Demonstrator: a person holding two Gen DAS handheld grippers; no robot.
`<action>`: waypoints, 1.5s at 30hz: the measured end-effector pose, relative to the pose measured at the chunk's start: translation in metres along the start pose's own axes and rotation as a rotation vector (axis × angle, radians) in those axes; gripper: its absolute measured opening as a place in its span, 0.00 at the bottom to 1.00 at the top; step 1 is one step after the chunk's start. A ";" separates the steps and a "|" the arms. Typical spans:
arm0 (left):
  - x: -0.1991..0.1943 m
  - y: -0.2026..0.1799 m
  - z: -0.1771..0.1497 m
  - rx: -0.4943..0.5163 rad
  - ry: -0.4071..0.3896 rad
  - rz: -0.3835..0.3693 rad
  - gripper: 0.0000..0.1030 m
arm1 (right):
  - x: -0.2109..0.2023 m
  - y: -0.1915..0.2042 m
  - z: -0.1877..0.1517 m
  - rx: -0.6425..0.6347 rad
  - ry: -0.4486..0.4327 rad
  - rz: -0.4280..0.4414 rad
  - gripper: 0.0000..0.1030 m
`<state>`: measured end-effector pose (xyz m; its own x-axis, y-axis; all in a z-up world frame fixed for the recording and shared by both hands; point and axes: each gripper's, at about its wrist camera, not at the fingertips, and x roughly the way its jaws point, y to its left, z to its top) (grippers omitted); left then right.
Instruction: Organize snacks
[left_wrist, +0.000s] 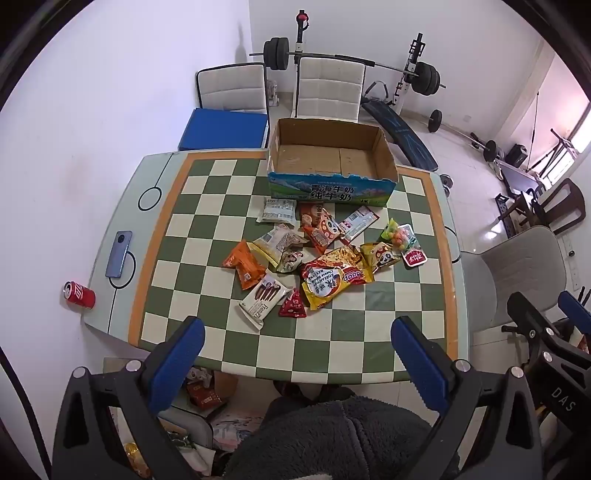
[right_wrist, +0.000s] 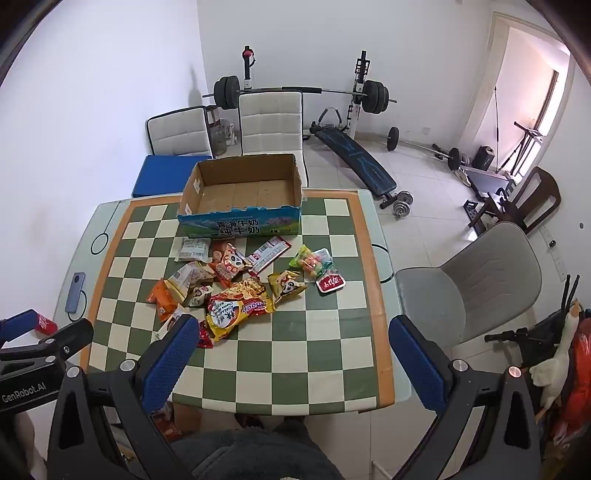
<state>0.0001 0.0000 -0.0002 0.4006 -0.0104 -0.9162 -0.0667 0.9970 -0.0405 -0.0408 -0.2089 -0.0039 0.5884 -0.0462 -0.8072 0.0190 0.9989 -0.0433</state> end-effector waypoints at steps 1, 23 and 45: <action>0.000 0.000 0.000 0.003 0.000 0.001 1.00 | 0.001 0.000 0.000 -0.004 0.001 -0.006 1.00; 0.001 -0.001 0.001 0.003 0.003 0.007 1.00 | 0.008 0.001 0.003 -0.001 0.013 0.007 1.00; 0.007 0.000 0.009 0.006 0.003 0.012 1.00 | 0.014 0.006 0.003 0.003 0.020 0.015 1.00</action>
<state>0.0111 0.0011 -0.0030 0.3975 0.0011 -0.9176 -0.0663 0.9974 -0.0275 -0.0295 -0.2033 -0.0137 0.5724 -0.0313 -0.8194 0.0124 0.9995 -0.0294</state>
